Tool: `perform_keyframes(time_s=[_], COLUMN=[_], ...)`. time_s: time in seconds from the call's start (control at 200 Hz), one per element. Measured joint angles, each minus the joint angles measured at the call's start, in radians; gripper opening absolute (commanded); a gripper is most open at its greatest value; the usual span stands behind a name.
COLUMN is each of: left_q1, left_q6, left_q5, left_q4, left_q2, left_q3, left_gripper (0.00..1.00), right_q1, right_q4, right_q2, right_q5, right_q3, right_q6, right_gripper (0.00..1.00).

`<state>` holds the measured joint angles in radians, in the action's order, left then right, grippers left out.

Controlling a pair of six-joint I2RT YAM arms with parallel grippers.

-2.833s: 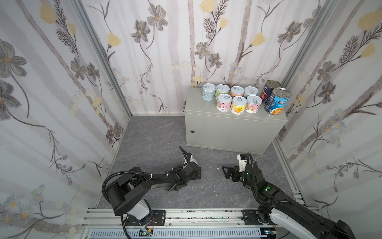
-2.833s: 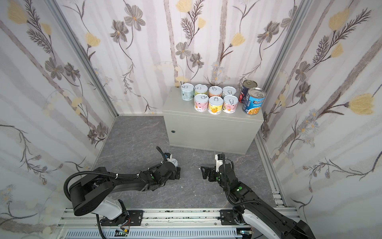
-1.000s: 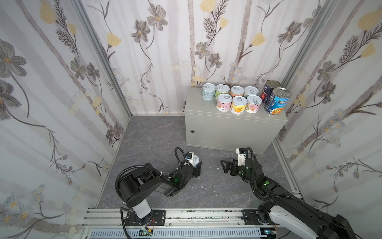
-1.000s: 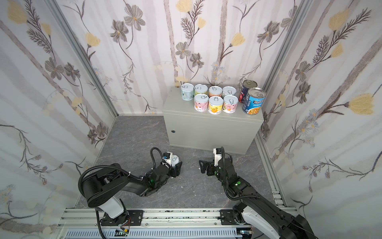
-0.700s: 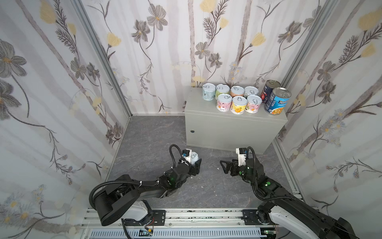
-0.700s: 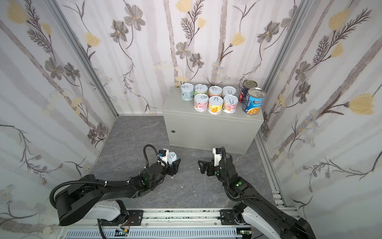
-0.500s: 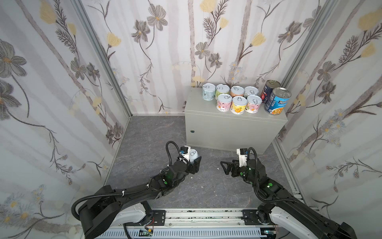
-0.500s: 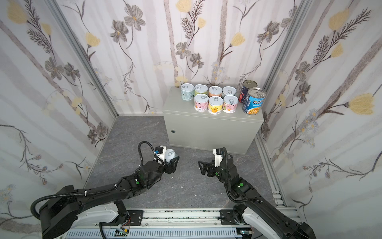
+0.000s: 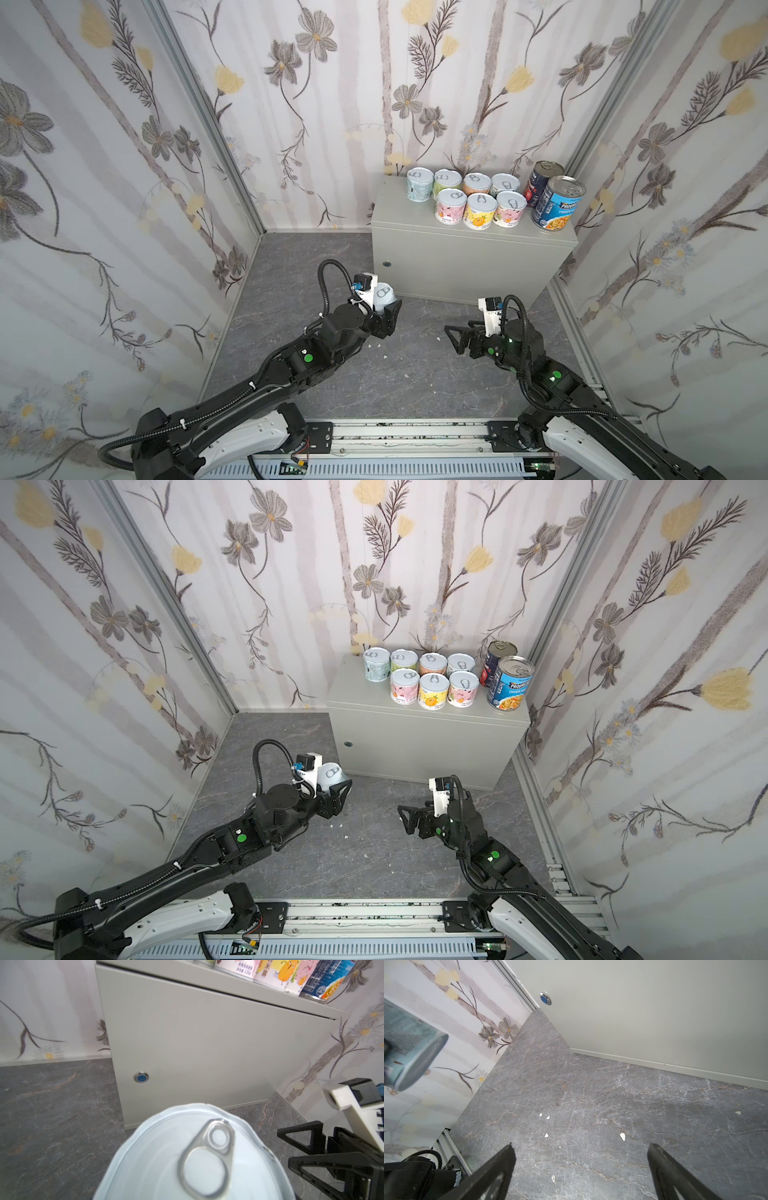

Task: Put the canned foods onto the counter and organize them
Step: 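Raise the pale-blue can with the left gripper up over the cabinet top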

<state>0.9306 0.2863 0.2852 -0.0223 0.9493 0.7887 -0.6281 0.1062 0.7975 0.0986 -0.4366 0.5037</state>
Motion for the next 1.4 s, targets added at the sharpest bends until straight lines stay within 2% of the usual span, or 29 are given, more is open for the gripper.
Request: perform_keyframes(time_s=[0.285,0.505,0.914,1.174,1.399], left_q1=[-0.010,-0.092,-0.153,-0.206,-0.235], left_q6=[-0.082,-0.103,-0.150,-0.177,-0.192], left_q5=[0.006,-0.025,-0.108,-0.164,-0.170], left_q4=[-0.210,-0.323,-0.396,-0.432,-0.464], left_q2=[0.121,0.250,0.515,0.724,0.853], left_q3=[0.314,0.545,0.903,1.136,1.277], left_gripper=[0.73,0.72,0.71,0.71,0.71], right_q1=[0.000,0.003,0.065,0.079,0.079], right_q4=[0.042,0.069,0.076,0.074,0.055], right_q2=[-0.025,-0.024,0.047,0.103,0.136], right_q5=[-0.013,-0.026,-0.014,0.010,0.034], right_q3=[-0.036,-0.094,-0.229,-0.251,-0.234], right_q6=[-0.016,-0.043,-0.105,-0.144,-0.155], right_gripper=[1.00,1.00,1.00,1.00,1.00])
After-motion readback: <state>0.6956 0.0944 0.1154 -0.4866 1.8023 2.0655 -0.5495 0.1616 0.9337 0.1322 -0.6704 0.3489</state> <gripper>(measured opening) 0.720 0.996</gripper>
